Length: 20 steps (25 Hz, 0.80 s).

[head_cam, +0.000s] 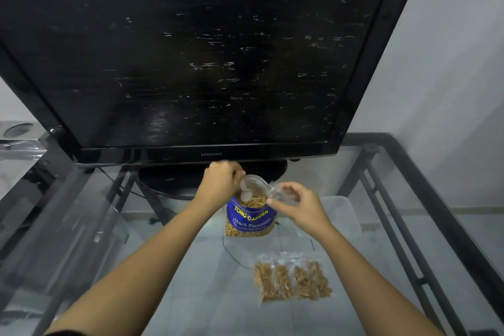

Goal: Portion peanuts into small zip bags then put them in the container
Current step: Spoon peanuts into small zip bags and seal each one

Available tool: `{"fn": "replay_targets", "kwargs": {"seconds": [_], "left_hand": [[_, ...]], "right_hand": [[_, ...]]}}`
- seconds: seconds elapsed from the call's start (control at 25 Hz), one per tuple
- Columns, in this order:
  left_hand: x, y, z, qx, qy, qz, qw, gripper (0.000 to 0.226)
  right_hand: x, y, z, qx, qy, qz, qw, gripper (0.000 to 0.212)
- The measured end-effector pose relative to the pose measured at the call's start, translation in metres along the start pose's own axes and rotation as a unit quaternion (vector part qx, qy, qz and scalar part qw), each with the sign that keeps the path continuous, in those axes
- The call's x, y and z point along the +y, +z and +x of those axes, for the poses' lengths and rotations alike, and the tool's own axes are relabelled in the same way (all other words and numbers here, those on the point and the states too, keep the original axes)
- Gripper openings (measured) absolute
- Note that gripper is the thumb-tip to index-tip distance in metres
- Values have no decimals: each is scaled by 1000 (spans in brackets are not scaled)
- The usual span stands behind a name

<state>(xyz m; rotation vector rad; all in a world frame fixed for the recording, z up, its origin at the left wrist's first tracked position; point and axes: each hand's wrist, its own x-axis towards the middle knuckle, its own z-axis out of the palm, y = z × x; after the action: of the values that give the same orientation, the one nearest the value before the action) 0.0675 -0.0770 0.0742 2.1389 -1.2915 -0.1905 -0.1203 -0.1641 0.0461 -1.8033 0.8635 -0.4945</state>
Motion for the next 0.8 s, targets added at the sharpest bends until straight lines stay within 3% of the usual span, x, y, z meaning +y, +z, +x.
{"fn": "replay_targets", "kwargs": {"seconds": [0.08,0.2,0.36,0.56,0.8], "left_hand": [[-5,7,-1,-27,-101,-54,993,22],[-15,9,2,12,-215,-119,969,22],[-8,19,-4,-22,-250,-202,947,18],[-10,20,-4,10,-323,-306,895,19],[-21,20,-3,33,-392,-357,847,19]], "right_hand": [[7,4,-2,-22,29,3,999,43],[5,6,-3,-29,41,20,999,42],[5,4,-5,-44,39,33,998,42],[8,-1,-5,-44,41,46,997,38],[16,-3,0,-38,46,72,996,48]]}}
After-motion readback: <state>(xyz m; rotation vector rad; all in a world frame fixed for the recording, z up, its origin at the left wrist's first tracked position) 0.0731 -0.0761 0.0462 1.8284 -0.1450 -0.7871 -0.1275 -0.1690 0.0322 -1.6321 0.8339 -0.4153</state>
